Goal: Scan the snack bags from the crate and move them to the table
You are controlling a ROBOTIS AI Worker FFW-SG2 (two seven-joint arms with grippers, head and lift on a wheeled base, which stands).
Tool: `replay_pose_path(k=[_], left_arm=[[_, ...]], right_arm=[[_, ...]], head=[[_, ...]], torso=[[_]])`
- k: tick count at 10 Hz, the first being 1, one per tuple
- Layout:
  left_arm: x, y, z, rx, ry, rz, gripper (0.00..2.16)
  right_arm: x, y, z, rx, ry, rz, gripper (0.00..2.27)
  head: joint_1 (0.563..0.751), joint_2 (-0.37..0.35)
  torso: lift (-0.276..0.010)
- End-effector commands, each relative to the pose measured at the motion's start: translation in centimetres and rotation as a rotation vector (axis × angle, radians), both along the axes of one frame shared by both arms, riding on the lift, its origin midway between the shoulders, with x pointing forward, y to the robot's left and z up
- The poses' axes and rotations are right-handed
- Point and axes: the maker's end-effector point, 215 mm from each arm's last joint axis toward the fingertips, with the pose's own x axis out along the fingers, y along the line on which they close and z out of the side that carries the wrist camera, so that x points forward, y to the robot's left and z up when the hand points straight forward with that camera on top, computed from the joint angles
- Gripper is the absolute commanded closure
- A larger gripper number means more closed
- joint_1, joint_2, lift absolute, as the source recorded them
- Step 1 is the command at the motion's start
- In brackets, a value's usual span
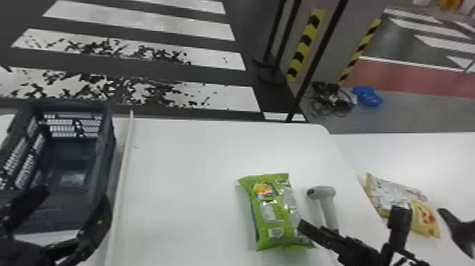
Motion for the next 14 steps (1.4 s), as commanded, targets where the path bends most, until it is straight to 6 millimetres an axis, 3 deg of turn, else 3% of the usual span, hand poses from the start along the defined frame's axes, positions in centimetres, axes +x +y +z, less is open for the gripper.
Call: replay_pose_path(k=[1,3,6,10,11,12,13,14], left_arm=[[0.0,-0.1,-0.2,0.000,0.003,-0.003,0.04],[0.0,-0.2,-0.2,0.000,0.003,-0.003,0.04],[-0.3,0.0,-1.4,0.006,0.024,-0.001,0.04],[0.1,0.0,-2.3,0.006,0.035,0.000,0.04],[0.2,0.0,-2.4,0.005,0.035,-0.001,0.04],[0.4,-0.1,-2.6,0.004,0.038,-0.001,0.04],[0.6,-0.1,-2.8,0.003,0.038,-0.001,0.04],[0.9,0.0,-2.9,0.002,0.039,0.001,0.04]], right_arm=[[-0.4,-0.2,0.3,0.077,0.051,0.016,0.06],[0.9,-1.1,0.0,0.115,0.047,0.074,0.06],[2.4,0.2,-2.7,0.128,0.052,0.119,0.06],[3.2,1.7,-4.0,0.087,0.049,0.175,0.06],[3.0,2.1,-4.6,0.068,0.071,0.203,0.15],[2.7,2.7,-5.7,0.038,0.103,0.231,0.62],[2.0,3.3,-6.8,0.022,0.155,0.251,1.29],[1.6,3.5,-7.5,0.011,0.185,0.263,1.71]], head=[[0.695,-0.276],[0.695,-0.277],[0.695,-0.278],[0.695,-0.246],[0.695,-0.245],[0.695,-0.237],[0.695,-0.234],[0.695,-0.225]], torso=[[-0.095],[-0.095],[-0.095],[-0.095],[-0.095],[-0.095],[-0.095],[-0.095]])
